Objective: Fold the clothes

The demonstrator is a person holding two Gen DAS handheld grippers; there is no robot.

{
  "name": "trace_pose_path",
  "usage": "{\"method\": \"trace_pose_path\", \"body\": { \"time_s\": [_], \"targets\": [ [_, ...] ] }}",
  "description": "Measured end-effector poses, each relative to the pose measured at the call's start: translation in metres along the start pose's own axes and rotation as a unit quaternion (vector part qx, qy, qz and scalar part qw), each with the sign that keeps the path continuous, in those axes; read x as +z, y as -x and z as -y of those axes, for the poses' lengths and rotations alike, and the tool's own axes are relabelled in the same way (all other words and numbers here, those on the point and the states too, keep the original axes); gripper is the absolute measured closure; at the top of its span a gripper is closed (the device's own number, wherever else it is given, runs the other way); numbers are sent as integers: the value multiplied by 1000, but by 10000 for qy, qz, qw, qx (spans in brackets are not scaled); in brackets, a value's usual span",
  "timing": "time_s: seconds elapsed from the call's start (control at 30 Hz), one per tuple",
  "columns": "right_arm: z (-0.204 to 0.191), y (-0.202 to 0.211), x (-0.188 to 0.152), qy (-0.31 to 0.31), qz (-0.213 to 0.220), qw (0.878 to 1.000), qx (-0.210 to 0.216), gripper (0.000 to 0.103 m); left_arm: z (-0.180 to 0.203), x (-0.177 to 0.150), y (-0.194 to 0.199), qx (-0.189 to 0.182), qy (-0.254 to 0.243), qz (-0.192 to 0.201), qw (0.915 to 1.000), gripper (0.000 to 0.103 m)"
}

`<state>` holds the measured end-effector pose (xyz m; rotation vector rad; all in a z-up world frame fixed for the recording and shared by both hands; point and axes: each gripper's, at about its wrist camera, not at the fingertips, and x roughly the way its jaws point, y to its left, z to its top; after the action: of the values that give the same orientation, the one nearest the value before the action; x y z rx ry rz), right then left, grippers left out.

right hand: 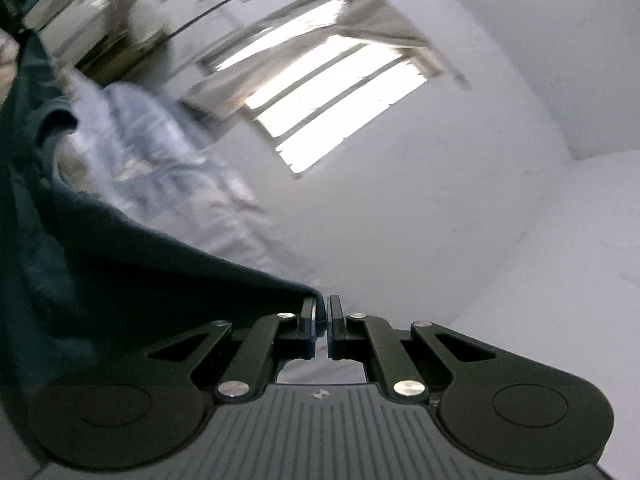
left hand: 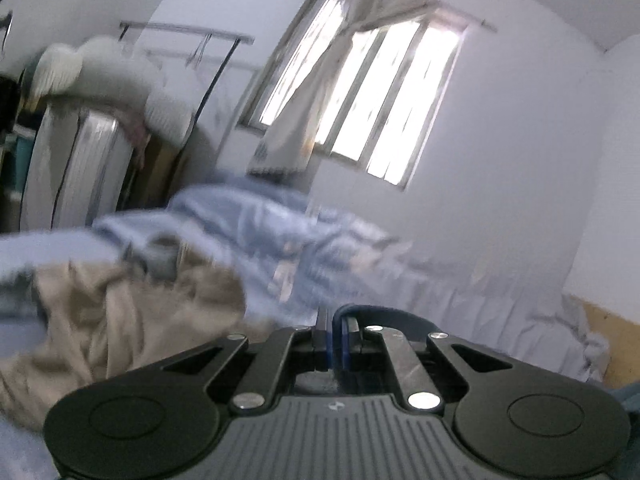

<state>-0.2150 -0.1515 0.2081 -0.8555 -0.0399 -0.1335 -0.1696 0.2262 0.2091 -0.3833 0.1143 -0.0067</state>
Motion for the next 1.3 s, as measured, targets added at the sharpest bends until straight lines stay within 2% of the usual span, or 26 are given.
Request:
{"method": "trace_pose_path", "body": {
  "time_s": [0.17, 0.47, 0.67, 0.83, 0.97, 1.1, 1.2, 1.3],
  "targets": [
    [61, 15, 30, -512, 237, 9971, -504, 101, 45, 58, 23, -133, -356, 426, 9984, 101],
    [153, 48, 74, -1447, 569, 9845, -807, 101, 135, 150, 68, -503, -819, 846, 9918, 101],
    [208, 74, 94, -1833, 823, 9730, -1132, 101, 167, 198, 111, -747, -935, 1299, 9843, 101],
    [246, 101, 111, -1885, 1105, 9649, -1454, 101, 179, 235, 147, -838, -858, 1633, 9793, 101],
    [268, 118, 123, -1953, 1330, 9584, -1603, 101, 178, 254, 169, -942, -780, 1721, 9775, 101],
    [279, 135, 128, -1988, 1471, 9544, -1673, 101, 166, 257, 184, -967, -738, 1684, 9782, 101],
    [281, 147, 127, -2004, 1492, 9542, -1649, 101, 150, 253, 187, -967, -537, 1550, 9817, 101],
    [277, 158, 120, -2041, 1458, 9550, -1586, 101, 135, 245, 187, -848, -421, 1486, 9843, 101]
  ]
}}
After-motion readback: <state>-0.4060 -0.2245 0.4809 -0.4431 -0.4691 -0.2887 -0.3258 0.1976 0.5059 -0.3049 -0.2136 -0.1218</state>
